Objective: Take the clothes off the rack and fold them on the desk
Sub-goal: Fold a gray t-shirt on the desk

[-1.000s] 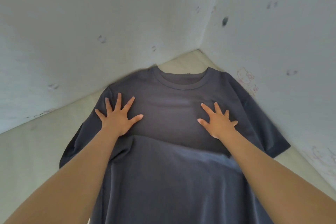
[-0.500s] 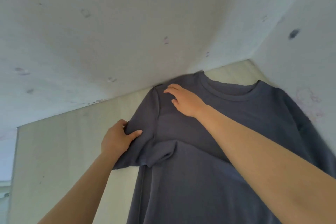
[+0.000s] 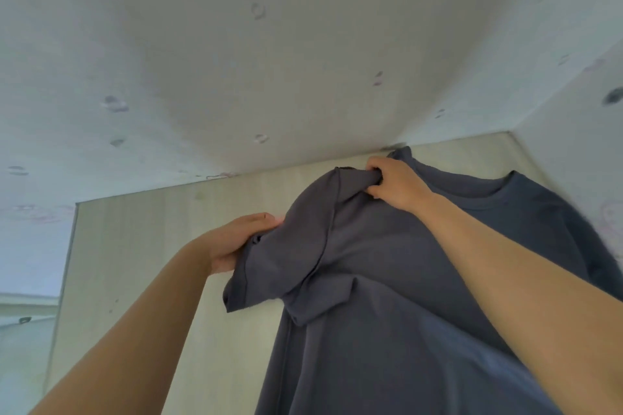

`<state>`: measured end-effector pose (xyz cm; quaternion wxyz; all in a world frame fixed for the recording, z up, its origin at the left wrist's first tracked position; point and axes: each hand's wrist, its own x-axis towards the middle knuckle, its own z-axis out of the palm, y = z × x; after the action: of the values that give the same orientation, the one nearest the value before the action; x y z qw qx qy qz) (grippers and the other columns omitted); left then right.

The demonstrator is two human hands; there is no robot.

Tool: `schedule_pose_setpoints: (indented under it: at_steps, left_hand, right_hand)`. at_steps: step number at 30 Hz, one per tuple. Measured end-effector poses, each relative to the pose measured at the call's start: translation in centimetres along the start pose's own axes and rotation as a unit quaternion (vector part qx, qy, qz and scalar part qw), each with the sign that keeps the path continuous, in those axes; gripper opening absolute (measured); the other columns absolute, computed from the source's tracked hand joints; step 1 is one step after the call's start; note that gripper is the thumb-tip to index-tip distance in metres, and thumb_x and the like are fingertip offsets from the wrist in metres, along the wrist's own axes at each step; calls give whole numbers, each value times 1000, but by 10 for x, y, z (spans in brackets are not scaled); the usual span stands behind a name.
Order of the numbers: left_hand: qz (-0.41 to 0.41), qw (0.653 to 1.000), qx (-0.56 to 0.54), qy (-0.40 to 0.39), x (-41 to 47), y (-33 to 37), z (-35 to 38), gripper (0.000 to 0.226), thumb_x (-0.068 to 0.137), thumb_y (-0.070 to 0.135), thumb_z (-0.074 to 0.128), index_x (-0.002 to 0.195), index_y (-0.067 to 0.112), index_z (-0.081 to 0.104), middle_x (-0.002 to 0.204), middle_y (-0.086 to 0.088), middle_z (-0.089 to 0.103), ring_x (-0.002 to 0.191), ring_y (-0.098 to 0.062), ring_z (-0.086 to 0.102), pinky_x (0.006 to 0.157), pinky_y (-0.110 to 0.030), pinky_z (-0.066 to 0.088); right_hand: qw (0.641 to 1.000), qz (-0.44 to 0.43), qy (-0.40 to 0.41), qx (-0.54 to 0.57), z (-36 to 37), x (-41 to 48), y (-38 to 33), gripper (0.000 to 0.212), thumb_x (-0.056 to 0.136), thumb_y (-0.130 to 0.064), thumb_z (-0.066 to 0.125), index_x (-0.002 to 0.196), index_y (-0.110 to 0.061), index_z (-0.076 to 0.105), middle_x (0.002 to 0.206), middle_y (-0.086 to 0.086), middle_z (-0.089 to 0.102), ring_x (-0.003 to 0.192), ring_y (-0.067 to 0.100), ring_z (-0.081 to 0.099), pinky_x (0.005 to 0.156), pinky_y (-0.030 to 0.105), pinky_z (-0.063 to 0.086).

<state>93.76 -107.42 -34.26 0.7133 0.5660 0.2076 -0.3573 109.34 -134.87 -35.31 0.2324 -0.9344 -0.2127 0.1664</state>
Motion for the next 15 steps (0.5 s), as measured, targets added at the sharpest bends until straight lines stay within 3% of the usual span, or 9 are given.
schedule_pose_setpoints:
  at_steps: [2, 4, 7, 9, 10, 12, 15]
  left_hand:
    - [4, 995, 94, 30, -1, 6, -7, 59, 61, 44, 86, 106, 12, 65, 101, -8, 72, 89, -20, 70, 79, -32, 54]
    - [58, 971, 191, 129, 1, 10, -18, 43, 70, 32, 84, 107, 18, 68, 95, -8, 74, 87, -21, 71, 83, -34, 56]
    - [178, 882, 188, 394, 4, 10, -43, 22, 80, 21, 77, 99, 12, 72, 92, -9, 73, 75, -23, 69, 77, -33, 56]
    - [199, 816, 226, 494, 1, 6, -49, 31, 85, 27, 71, 113, 14, 65, 108, -7, 65, 80, -22, 67, 81, -31, 52]
    - [189, 804, 245, 508, 1, 1, -49, 41, 87, 33, 69, 122, 14, 58, 118, -9, 58, 87, -23, 65, 84, -32, 49]
    - [146, 816, 250, 501, 2, -9, -43, 67, 82, 46, 70, 134, 10, 46, 130, -14, 47, 103, -28, 59, 89, -35, 45]
    - [98, 833, 275, 469, 2, -27, -32, 97, 64, 52, 83, 138, 7, 38, 131, -13, 46, 111, -30, 55, 95, -42, 48]
  right_hand:
    - [999, 11, 23, 19, -12, -1, 0, 20, 79, -7, 67, 88, -19, 53, 82, -4, 57, 77, 14, 51, 63, 26, 35]
    - [998, 5, 57, 36, -23, 1, -2, 23, 78, -5, 68, 92, -21, 59, 87, -6, 59, 78, 11, 52, 67, 25, 37]
    - [986, 16, 162, 15, -25, 5, -6, 19, 82, -4, 62, 98, -14, 66, 92, -3, 60, 78, 13, 51, 76, 26, 41]
    - [980, 43, 193, 1, -16, 5, -6, 25, 87, -4, 57, 109, -13, 64, 105, 1, 59, 85, 18, 54, 81, 29, 43]
    - [983, 47, 179, 1, -10, 5, -4, 30, 88, -4, 55, 115, -13, 61, 114, 4, 57, 91, 22, 56, 85, 34, 45]
    - [993, 37, 114, 6, 3, 6, -3, 39, 89, -5, 56, 127, -14, 54, 129, 7, 49, 104, 26, 56, 92, 42, 47]
    - [1000, 13, 12, -8, 15, 9, -6, 53, 89, -11, 62, 138, -17, 43, 141, 3, 40, 112, 25, 54, 94, 44, 47]
